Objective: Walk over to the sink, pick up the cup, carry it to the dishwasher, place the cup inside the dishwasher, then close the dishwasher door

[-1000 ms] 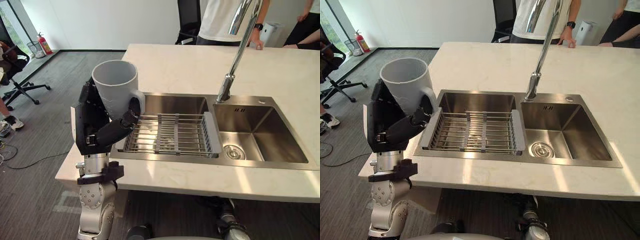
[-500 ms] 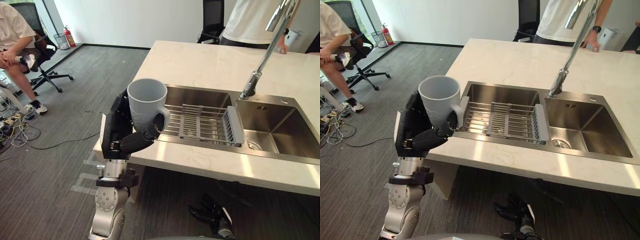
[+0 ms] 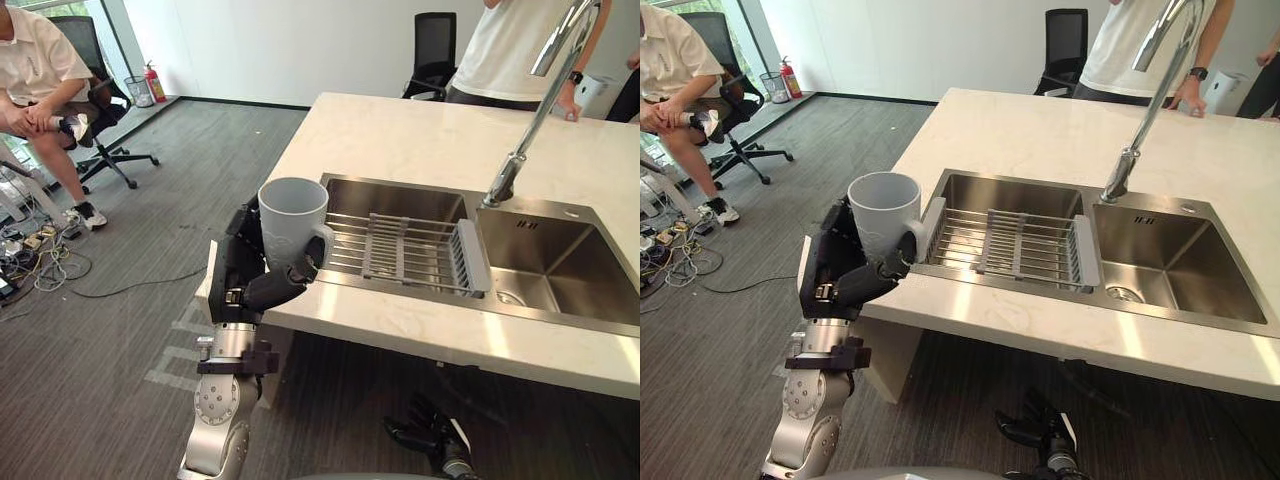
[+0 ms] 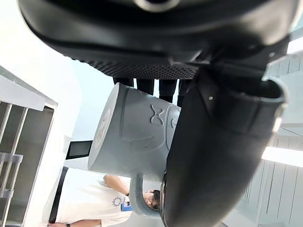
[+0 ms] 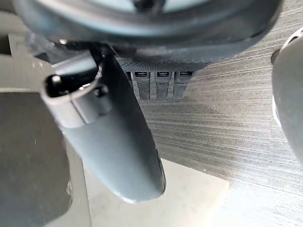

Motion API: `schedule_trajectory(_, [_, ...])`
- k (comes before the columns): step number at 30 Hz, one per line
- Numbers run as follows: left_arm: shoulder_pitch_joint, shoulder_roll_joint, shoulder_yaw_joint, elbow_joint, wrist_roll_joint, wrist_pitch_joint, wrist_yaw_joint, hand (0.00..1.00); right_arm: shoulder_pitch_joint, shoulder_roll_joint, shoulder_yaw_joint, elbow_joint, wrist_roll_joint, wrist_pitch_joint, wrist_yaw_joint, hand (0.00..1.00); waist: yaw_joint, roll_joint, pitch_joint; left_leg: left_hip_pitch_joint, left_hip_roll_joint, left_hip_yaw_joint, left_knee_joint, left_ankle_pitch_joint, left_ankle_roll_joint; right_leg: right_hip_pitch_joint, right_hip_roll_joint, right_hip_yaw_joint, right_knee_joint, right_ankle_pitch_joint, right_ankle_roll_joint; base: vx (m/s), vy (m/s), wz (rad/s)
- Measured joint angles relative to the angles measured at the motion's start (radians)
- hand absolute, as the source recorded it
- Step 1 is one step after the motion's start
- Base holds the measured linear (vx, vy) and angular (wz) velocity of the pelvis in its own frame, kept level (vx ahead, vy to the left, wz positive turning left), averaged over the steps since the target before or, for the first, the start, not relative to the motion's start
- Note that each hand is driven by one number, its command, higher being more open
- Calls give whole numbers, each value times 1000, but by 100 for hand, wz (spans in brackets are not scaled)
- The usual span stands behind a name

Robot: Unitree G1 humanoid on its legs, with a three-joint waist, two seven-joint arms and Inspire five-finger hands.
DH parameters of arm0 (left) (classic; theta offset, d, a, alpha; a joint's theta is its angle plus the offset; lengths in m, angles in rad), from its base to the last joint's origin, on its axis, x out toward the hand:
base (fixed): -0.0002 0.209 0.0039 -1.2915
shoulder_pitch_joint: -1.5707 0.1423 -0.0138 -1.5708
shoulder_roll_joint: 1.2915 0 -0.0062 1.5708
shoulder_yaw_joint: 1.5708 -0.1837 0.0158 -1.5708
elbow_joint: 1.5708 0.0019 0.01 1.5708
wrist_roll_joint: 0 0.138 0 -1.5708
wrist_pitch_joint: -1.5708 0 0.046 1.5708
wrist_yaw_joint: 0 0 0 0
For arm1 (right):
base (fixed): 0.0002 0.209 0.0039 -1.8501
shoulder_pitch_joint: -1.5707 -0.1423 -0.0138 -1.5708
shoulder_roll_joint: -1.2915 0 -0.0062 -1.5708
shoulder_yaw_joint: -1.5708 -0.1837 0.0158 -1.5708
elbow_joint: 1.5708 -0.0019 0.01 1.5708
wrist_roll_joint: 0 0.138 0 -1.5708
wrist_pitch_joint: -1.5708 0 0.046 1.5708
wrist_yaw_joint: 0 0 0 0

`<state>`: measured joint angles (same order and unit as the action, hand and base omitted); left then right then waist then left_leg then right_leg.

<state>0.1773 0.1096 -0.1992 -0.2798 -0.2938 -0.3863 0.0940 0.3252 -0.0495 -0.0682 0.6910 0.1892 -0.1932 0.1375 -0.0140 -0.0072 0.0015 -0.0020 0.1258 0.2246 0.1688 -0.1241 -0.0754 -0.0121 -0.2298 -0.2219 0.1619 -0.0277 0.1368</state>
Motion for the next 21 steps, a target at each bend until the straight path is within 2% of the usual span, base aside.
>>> schedule_trajectory(2, [0,-7,1,-2,0,0,0,30,3,4,18,-2,0,0,7,90,-1,0,0,-1,-8,-52,-20,15,2,12,1,36,22,-14,-21,25,24,72])
schedule_trajectory(4, [1,-14,20,-2,0,0,3,30,-3,21,23,-11,0,-1,18,90,14,-3,-3,-4,-14,-99,-52,43,-2,25,3,36,30,-35,-50,26,-18,72])
schedule_trajectory(6, [5,-15,33,-2,0,0,14,30,-7,22,39,-19,-3,-6,23,90,28,-4,-3,-8,-18,-132,-78,67,-7,34,5,25,30,-51,-53,18,-58,59])
schedule_trajectory(8, [15,-17,44,-7,-2,0,15,30,-12,22,39,-23,-8,-7,27,90,29,-4,-4,-18,-26,-176,-112,100,-9,46,2,0,29,-68,-52,20,-94,83])
schedule_trajectory(10, [35,-17,44,-28,-2,5,13,30,-15,23,35,-20,-9,-7,26,90,31,-7,-3,-31,-18,-144,-141,104,44,59,-7,-50,29,-73,-48,6,-75,101])
schedule_trajectory(12, [33,-17,21,-39,-3,7,-30,30,1,14,29,-22,-13,-7,10,90,18,-17,1,-57,41,74,-110,100,108,100,-29,-134,34,-66,-40,49,-25,152])
schedule_trajectory(13, [30,-17,12,-41,-4,7,-44,30,4,7,27,-21,-13,-7,8,90,19,-13,-1,-71,56,121,-82,111,135,111,-34,-148,43,-66,-40,49,56,171])
schedule_trajectory(14, [29,-19,-8,-46,-5,6,-71,30,5,-10,19,-20,-13,-6,1,90,20,-1,-8,-105,73,187,-16,152,169,116,-48,-175,92,-67,-40,15,113,173])
schedule_trajectory(15, [30,-25,-26,-48,-12,5,-95,30,3,-24,-2,-20,-8,-7,-5,90,12,8,-4,-116,68,222,1,176,164,94,-67,-180,191,-96,-50,-9,119,181])
schedule_trajectory(16, [30,-24,-31,-52,-21,3,-106,30,2,-23,-7,-20,-2,-7,-7,90,5,20,-3,-118,65,219,-18,180,158,93,-45,-168,188,-127,-46,-28,69,186])
schedule_trajectory(17, [22,-20,-22,-66,-33,-12,-121,30,-11,-12,-4,-19,10,-10,-9,90,-5,-15,-17,-113,40,197,-100,187,125,74,2,-151,118,-122,-63,-2,-45,156])
schedule_trajectory(18, [11,-12,-14,-63,-59,-41,-123,30,-32,-4,-5,-4,14,-15,-9,90,2,-55,-25,-118,10,235,-110,178,82,81,-29,-195,76,-140,-57,40,-37,127])
schedule_trajectory(19, [5,-13,-10,-63,-72,-49,-123,30,-53,1,-5,6,15,-19,-10,90,6,-59,-16,-132,14,246,-66,163,90,89,-37,-202,61,-143,-50,77,26,47])
schedule_trajectory(20, [-1,-16,-10,-63,-93,-52,-123,30,-90,-20,-8,20,15,-28,-10,90,28,-43,-4,-135,23,239,11,133,58,95,-42,-192,65,-166,-27,61,88,12])
schedule_trajectory(21, [-3,-14,-15,-60,-101,-51,-124,30,-107,-26,-9,36,16,-28,-10,90,22,-45,-4,-132,8,236,9,135,58,103,-50,-191,69,-173,-17,19,148,24])
